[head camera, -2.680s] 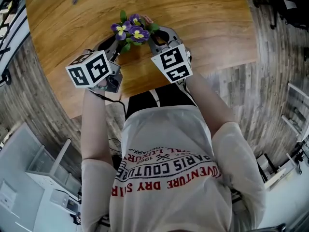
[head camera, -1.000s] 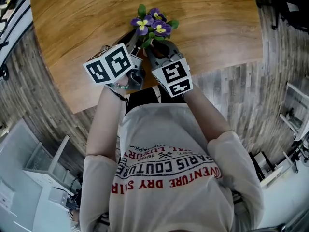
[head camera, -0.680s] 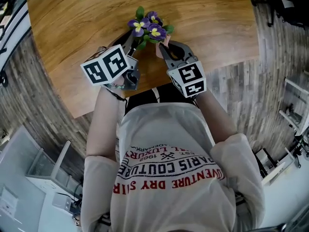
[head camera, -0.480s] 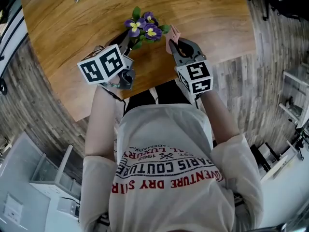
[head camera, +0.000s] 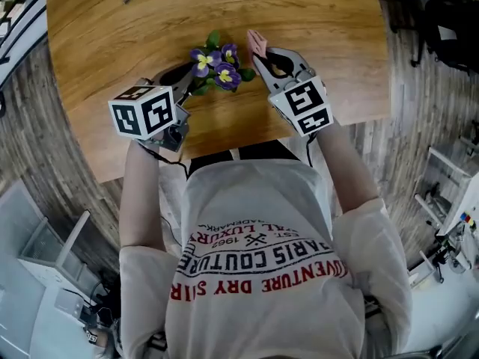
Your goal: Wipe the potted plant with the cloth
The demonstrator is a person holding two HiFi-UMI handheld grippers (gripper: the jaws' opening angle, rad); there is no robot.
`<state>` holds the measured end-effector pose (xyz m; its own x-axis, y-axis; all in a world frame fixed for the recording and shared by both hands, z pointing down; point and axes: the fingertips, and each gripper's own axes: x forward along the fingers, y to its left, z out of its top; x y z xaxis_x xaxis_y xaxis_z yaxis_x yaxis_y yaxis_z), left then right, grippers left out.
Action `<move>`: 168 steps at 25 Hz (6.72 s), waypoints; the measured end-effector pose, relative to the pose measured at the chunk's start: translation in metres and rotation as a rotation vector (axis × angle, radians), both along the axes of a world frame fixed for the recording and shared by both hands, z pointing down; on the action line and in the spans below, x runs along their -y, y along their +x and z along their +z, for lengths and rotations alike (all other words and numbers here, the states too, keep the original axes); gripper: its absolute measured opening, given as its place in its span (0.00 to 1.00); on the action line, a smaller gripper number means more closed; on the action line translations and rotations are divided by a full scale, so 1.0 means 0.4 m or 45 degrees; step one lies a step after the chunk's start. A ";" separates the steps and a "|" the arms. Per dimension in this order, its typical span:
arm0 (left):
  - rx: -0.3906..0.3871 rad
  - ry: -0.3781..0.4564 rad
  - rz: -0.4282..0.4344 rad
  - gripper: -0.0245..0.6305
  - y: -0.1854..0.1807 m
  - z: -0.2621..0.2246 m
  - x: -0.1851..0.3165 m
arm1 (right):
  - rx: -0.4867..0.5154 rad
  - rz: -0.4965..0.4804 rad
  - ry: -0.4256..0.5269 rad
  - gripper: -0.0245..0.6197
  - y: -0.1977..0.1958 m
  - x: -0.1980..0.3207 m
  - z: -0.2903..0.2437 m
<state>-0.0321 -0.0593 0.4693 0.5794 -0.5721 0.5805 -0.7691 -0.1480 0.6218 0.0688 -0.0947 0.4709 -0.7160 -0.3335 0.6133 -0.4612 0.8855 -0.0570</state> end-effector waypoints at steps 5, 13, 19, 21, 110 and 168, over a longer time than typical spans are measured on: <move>-0.033 -0.002 -0.009 0.09 0.003 0.002 0.004 | 0.014 -0.354 -0.050 0.11 -0.052 0.024 0.016; -0.004 0.016 0.032 0.09 -0.002 -0.014 0.011 | 0.000 -0.845 -0.046 0.11 -0.148 0.033 0.009; 0.004 0.004 0.022 0.09 -0.021 -0.012 0.024 | -0.060 -1.163 -0.063 0.10 -0.179 0.013 0.021; 0.015 0.002 -0.004 0.09 -0.042 -0.011 0.028 | -0.104 -1.234 -0.047 0.10 -0.184 0.007 0.031; 0.119 0.253 0.287 0.06 -0.353 -0.063 -0.216 | -0.118 0.946 -0.080 0.11 -0.289 -0.186 0.040; -0.002 -0.064 0.092 0.11 0.038 0.004 -0.012 | -0.171 0.757 -0.043 0.11 0.148 -0.003 -0.016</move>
<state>-0.0169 -0.0545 0.4710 0.6194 -0.4988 0.6063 -0.7563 -0.1720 0.6311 0.1281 -0.0934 0.4646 -0.3289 -0.6312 0.7025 -0.8810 0.4729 0.0124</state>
